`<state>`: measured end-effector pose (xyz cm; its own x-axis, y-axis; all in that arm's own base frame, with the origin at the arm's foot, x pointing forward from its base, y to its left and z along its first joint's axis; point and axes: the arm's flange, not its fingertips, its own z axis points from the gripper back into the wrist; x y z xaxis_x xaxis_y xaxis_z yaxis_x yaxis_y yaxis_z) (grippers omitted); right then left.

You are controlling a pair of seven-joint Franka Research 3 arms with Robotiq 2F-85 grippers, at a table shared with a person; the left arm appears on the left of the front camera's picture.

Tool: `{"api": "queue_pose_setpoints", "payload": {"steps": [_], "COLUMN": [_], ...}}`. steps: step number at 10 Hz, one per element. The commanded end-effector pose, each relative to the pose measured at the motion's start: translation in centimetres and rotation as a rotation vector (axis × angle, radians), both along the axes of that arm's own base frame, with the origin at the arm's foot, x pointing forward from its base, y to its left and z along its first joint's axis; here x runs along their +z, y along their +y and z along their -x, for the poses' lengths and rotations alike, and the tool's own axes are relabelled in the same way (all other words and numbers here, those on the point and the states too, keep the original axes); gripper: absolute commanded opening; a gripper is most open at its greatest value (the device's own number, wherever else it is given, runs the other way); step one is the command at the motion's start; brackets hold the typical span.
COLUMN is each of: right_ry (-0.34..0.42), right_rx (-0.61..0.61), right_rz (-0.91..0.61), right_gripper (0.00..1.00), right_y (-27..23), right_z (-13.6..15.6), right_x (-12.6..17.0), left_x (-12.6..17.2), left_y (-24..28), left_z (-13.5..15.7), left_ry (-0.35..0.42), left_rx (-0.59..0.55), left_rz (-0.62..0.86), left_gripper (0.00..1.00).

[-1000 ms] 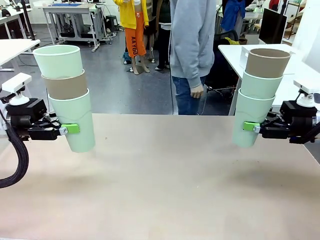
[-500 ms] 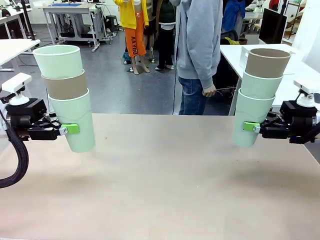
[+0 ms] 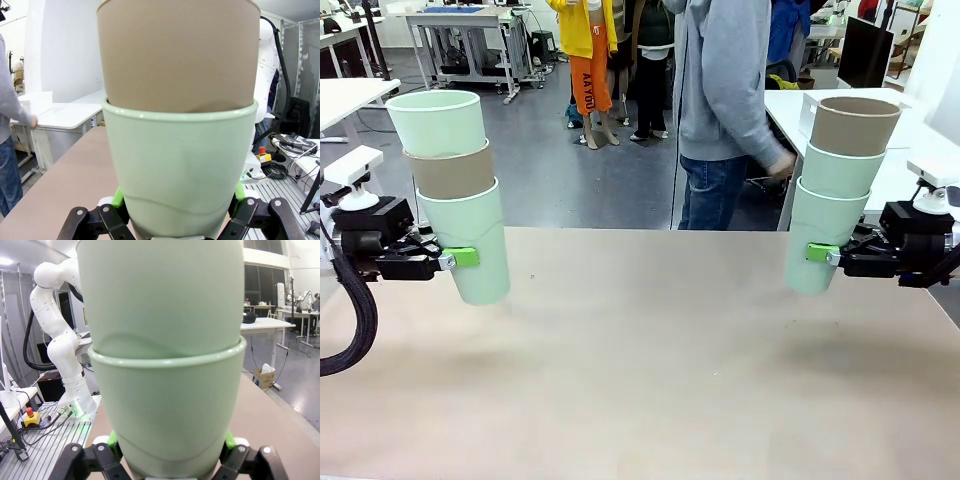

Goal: Stack the cups and store them in the basket.
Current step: Place the stack of Reusable plastic cups into the Pantry Basket.

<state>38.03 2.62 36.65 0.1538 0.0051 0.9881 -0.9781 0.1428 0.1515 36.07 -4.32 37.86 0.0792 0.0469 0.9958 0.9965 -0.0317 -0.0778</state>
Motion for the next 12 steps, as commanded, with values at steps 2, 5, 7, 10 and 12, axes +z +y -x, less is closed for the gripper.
{"api": "queue_pose_setpoints", "payload": {"steps": [2, 5, 7, 10, 12], "right_ry": [-0.015, -0.015, -0.015, -0.015, -0.015], "right_rx": [-0.006, -0.006, -0.006, -0.006, -0.006], "right_rz": [-0.005, -0.005, -0.005, -0.005, -0.005], "right_gripper": [0.84, 0.84, 0.84, 0.84, 0.84], "right_y": [0.16, 0.16, 0.16, 0.16, 0.16], "right_z": [-0.12, -0.12, -0.12, -0.12, -0.12], "right_x": [0.22, 0.22, 0.22, 0.22, 0.22], "left_x": [0.38, 0.38, 0.38, 0.38, 0.38], "left_y": [-0.07, -0.07, -0.07, -0.07, -0.07], "left_z": [0.07, 0.07, 0.07, 0.07, 0.07], "left_ry": [-0.012, -0.012, -0.012, -0.012, -0.012], "left_rx": [-0.006, -0.006, -0.006, -0.006, -0.006], "left_rz": [0.008, 0.008, 0.008, 0.008, 0.008], "left_gripper": [0.87, 0.87, 0.87, 0.87, 0.87]}}
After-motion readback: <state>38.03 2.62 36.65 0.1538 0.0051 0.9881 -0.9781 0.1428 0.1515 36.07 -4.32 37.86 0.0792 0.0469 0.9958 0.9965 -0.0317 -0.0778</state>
